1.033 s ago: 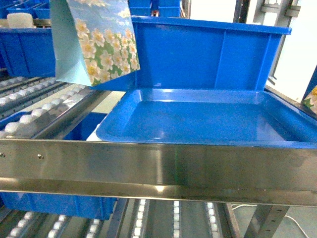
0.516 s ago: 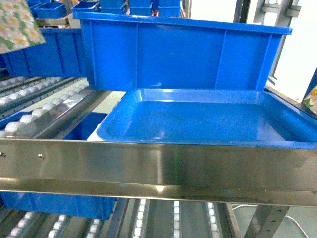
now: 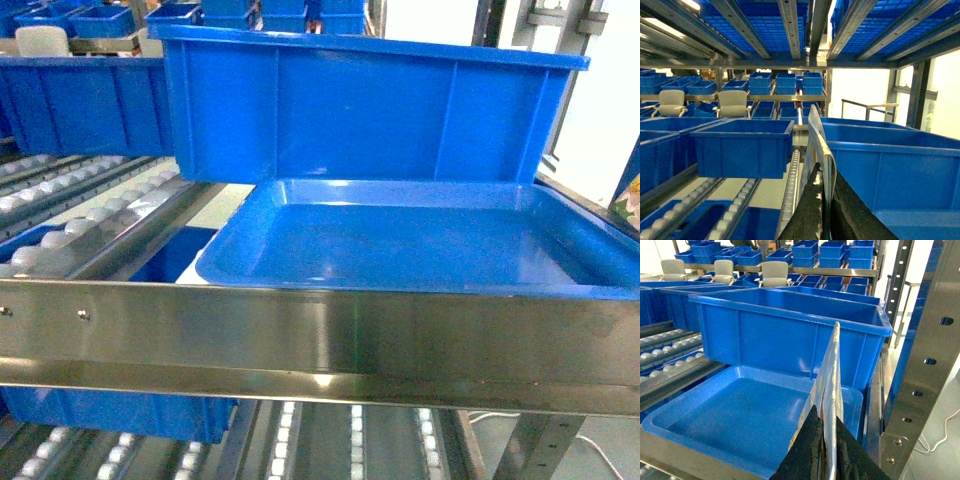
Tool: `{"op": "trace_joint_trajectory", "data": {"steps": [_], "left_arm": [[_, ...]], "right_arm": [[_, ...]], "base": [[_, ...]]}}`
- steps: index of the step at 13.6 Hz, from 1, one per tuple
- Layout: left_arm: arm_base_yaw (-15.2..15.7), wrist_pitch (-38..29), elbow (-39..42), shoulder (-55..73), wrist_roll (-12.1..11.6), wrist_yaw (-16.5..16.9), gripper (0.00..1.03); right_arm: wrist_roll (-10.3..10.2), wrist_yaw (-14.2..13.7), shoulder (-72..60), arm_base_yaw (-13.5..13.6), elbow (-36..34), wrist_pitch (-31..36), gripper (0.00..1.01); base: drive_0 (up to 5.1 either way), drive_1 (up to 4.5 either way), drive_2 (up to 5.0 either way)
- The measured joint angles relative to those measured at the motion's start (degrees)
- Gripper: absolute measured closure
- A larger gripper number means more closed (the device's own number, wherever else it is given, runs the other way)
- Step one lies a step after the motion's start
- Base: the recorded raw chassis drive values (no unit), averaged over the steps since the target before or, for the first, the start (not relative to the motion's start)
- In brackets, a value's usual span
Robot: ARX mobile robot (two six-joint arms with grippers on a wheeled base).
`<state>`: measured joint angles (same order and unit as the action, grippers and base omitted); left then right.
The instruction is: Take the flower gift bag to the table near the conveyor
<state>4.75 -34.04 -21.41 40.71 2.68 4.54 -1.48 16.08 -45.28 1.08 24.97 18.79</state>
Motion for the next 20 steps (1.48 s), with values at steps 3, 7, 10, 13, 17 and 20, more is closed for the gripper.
{"op": "trace_joint_trajectory", "data": {"steps": [3, 7, 10, 13, 17, 20], "left_arm": [[0.04, 0.22, 0.04, 0.26, -0.13, -0.13, 1.01], [-0.04, 0.15, 0.04, 0.13, -0.13, -0.04, 1.01], [-0.04, 0.22, 0.04, 0.17, -0.13, -0.04, 1.01], [-0.04, 0.22, 0.04, 0.17, -0.13, -0.09, 1.01], [0.00, 0.20, 0.04, 0.17, -0.13, -0.24, 1.01], [0.02, 0.24, 0.04, 0.22, -0.13, -0.28, 1.01]], "right_arm": [[0.00, -0.04, 0.00, 0.00, 0.00, 0.00, 0.98], [0.00, -0.22, 0.02, -0.02, 0.00, 0.04, 0.98], [0.00, -0.22, 0.00, 0.00, 0.00, -0.09, 0.98], [0.00, -0.22, 0.02, -0.02, 0.00, 0.07, 0.98], [0.00, -0.20, 0.00, 0.00, 0.00, 0.07, 0.98], [0.00, -0.20, -0.02, 0.00, 0.00, -0.09, 0.98]], "base": [[-2.9, 1.48, 1.5], [-4.9, 2.52, 2.5], [-4.9, 2.59, 2.6], [-4.8, 2.67, 2.7], [-4.9, 2.47, 2.5], [-4.9, 2.47, 2.5]]}}
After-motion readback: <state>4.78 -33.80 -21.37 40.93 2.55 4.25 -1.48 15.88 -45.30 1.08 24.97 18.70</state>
